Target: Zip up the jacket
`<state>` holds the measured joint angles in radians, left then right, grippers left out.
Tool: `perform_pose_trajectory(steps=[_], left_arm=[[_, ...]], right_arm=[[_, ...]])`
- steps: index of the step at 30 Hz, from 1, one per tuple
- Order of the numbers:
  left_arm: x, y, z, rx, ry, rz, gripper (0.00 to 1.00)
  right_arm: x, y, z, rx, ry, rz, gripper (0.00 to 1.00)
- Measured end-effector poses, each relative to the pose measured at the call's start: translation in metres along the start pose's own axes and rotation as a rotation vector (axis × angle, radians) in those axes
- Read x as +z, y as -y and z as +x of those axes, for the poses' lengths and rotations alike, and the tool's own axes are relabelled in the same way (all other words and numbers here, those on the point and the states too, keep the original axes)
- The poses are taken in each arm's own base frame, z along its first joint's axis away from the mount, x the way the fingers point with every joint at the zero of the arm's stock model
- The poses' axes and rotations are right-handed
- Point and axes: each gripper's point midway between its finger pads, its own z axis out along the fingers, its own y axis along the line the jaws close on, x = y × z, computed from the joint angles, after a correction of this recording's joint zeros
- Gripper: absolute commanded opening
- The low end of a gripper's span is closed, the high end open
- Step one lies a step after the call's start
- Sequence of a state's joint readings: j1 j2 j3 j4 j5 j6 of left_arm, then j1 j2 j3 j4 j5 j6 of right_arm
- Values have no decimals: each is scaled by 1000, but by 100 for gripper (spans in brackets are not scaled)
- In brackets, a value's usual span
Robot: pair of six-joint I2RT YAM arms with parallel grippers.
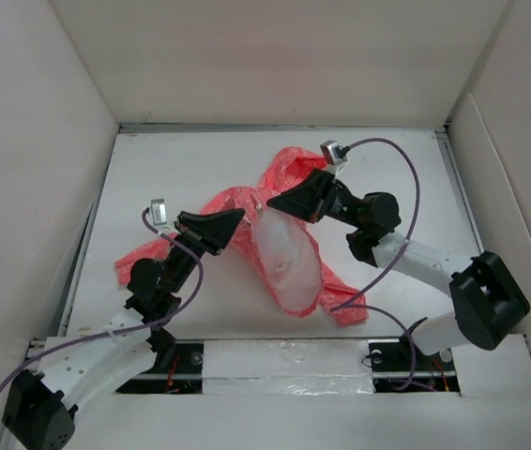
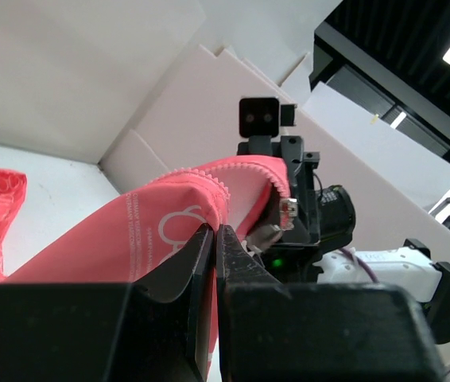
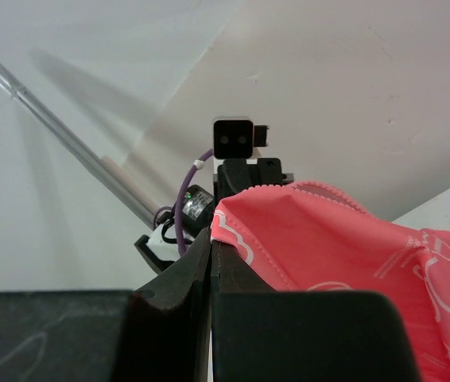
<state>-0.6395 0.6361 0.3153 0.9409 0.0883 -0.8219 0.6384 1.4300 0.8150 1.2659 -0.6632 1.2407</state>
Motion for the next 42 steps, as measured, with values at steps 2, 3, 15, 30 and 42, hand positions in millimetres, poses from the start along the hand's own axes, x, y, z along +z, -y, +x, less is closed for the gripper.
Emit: perform_pose_trajectory(steps=[2,3,15,30,42], left_arm=[[1,-3,5,-4,-17,-3,0],[1,-4,7,-6,-22,-1,0],[-3,9,5,-7,-9,74,0],[-3,12,8,-27,-15,106,0],[-3,16,6,-34,-7,121,0]], right_arm=[[2,0,4,15,-5,-3,0],[3,1,6,21,-9,-2,0],[2,10,8,38,12,20,0],[2,11,10,12,22,19,0],[4,9,14,13,16,13,0]])
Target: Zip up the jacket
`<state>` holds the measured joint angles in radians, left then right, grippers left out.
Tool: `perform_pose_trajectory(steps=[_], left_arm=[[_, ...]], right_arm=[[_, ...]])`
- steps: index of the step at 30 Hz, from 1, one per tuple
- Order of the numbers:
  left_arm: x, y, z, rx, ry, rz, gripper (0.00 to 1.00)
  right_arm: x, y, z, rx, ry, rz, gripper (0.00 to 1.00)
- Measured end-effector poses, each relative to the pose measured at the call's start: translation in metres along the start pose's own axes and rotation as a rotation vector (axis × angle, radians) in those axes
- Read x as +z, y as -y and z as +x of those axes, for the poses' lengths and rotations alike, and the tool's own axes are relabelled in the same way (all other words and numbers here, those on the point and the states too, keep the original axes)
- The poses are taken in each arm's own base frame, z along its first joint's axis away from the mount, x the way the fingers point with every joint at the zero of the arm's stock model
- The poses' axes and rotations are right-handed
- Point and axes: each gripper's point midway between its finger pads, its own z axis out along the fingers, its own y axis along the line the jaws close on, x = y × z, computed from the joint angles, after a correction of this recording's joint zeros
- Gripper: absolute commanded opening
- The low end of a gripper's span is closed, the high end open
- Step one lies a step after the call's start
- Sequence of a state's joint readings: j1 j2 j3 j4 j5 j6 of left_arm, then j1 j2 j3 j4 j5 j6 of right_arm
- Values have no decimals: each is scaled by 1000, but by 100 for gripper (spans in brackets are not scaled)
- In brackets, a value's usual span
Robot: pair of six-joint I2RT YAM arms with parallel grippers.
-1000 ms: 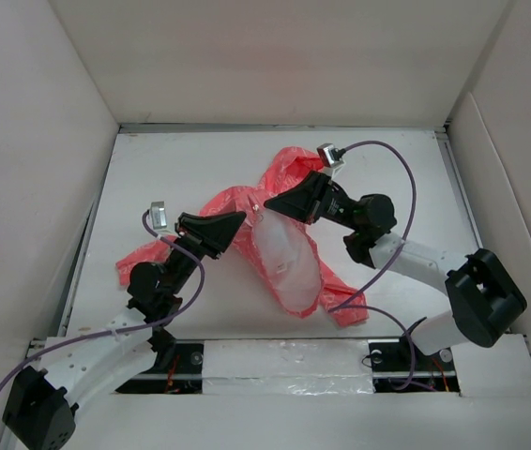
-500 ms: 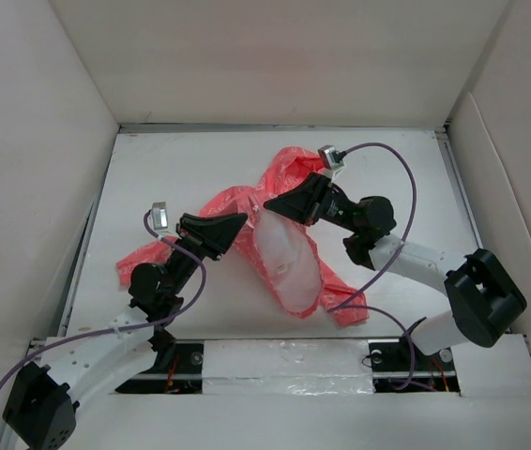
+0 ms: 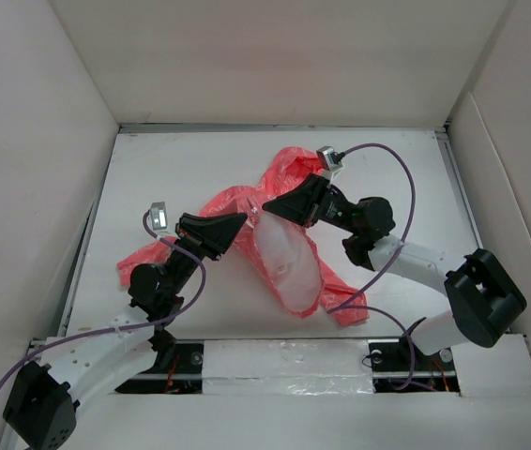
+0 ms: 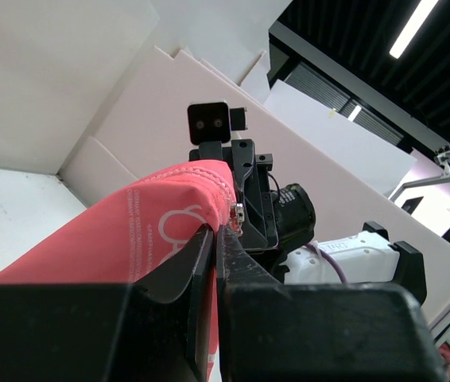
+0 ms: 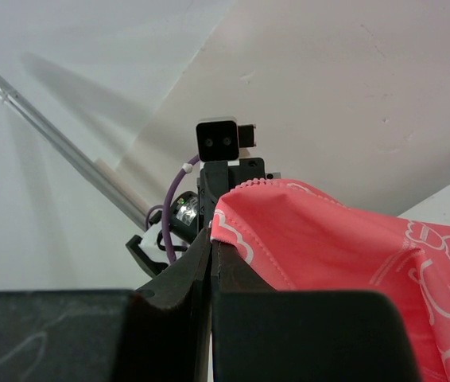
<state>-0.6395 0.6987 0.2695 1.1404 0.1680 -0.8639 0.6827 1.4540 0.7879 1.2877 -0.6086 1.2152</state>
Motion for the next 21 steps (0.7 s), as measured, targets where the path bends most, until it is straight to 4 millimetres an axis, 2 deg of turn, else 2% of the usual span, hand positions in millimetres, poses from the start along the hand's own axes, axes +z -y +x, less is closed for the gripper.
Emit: perform_pose_trajectory(steps=[21], left_arm=[[0,0,0,-10,0,0,0]], right_arm=[[-3,4,4,-9,-3,11,0]])
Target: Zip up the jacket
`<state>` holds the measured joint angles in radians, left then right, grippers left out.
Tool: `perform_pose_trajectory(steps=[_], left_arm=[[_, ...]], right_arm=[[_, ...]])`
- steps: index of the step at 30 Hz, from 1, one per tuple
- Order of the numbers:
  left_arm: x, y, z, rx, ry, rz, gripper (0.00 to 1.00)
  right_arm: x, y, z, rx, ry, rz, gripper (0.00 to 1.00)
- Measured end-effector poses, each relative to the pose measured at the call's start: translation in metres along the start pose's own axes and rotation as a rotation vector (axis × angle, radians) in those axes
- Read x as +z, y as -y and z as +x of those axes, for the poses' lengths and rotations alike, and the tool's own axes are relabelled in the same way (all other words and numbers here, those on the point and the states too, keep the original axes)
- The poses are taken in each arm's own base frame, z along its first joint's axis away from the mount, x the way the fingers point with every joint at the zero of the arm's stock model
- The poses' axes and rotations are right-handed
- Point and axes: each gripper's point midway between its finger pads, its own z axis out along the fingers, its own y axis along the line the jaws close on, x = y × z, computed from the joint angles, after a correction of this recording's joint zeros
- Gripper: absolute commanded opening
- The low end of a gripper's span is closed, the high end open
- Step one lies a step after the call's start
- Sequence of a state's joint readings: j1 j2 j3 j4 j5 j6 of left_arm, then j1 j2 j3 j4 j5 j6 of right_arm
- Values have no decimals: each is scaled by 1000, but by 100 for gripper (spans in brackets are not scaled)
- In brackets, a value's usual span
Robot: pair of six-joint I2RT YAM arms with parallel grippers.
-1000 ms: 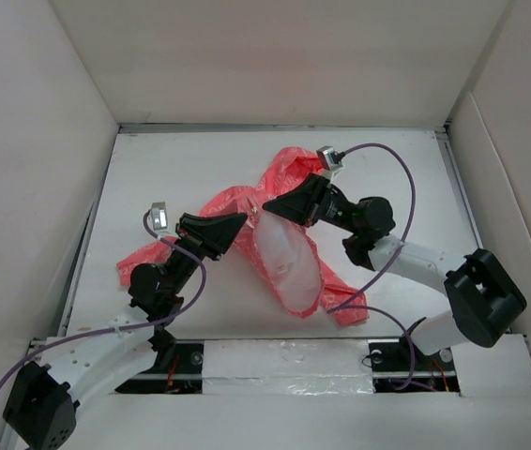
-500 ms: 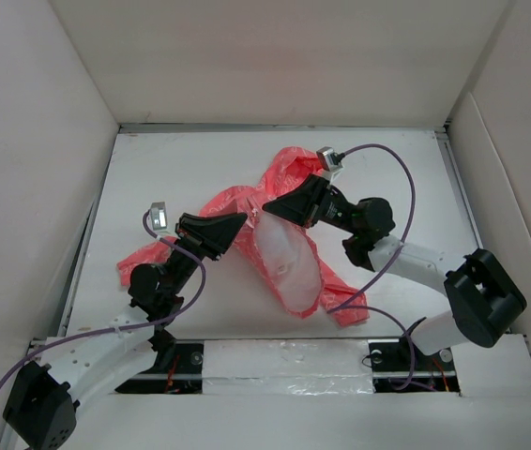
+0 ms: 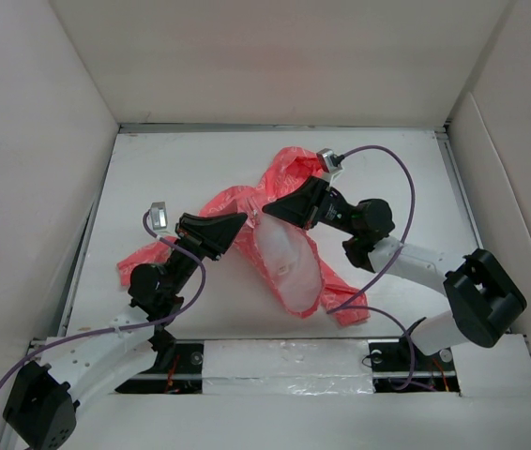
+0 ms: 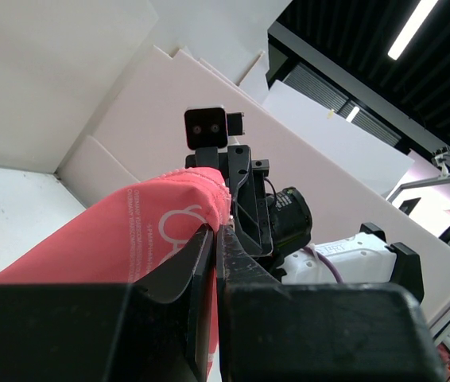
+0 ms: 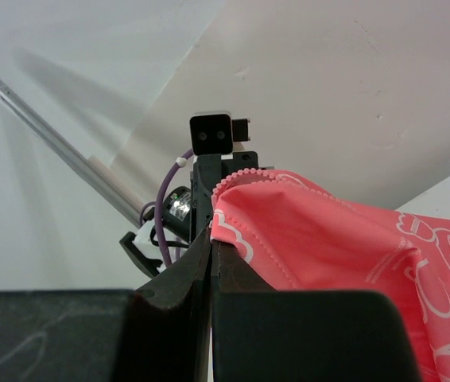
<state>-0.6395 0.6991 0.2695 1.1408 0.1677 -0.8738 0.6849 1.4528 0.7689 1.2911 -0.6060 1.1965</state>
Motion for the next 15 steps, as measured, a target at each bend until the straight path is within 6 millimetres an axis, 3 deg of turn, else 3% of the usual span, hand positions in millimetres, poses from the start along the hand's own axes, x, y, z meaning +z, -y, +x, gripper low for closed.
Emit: perform_pose_trajectory(steps=[15], left_arm=[[-2,-2,1,-7,5,-4,0]], right_arm=[[0,-3,0,-18,-1,-7,0]])
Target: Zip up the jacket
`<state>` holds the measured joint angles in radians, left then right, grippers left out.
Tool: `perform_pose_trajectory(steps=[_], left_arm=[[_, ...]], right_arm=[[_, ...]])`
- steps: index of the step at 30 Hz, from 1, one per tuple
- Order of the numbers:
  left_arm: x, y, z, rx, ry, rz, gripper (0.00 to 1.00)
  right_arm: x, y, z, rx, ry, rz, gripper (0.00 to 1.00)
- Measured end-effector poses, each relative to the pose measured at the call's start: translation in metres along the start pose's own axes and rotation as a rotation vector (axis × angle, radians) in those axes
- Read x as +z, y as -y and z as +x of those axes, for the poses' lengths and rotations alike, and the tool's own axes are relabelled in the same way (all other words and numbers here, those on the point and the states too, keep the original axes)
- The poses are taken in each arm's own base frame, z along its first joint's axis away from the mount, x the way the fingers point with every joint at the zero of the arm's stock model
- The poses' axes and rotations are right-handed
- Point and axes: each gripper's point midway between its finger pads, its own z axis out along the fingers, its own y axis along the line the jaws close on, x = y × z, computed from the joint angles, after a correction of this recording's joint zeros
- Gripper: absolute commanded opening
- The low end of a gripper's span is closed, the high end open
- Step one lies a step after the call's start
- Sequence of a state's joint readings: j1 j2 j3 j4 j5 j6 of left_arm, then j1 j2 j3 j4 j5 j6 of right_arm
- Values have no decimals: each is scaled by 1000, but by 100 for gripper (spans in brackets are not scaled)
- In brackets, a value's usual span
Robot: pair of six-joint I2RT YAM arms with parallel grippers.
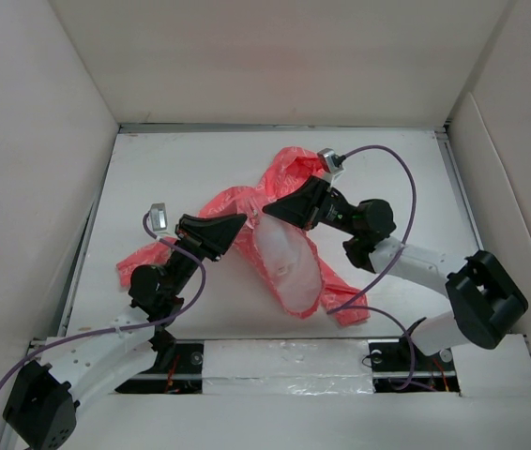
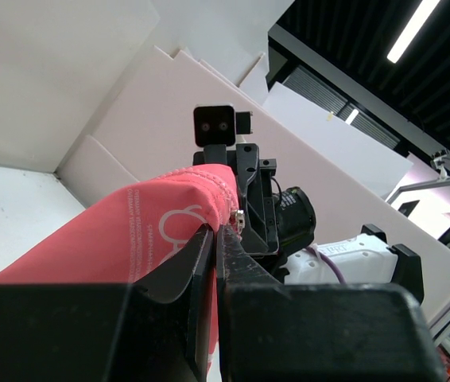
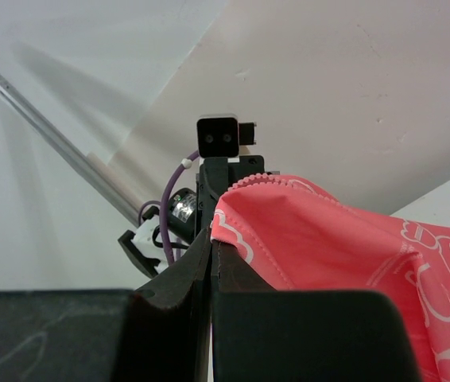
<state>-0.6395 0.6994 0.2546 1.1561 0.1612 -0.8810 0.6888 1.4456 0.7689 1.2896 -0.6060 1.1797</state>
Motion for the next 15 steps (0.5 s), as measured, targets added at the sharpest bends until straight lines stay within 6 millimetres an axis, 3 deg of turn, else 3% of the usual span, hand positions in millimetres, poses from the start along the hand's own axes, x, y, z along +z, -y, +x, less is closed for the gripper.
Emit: perform_pose_trajectory(steps=[15], left_arm=[[1,0,1,-13,-2,5,0]], right_arm=[[1,-6,1,-15,-1,-14,0]])
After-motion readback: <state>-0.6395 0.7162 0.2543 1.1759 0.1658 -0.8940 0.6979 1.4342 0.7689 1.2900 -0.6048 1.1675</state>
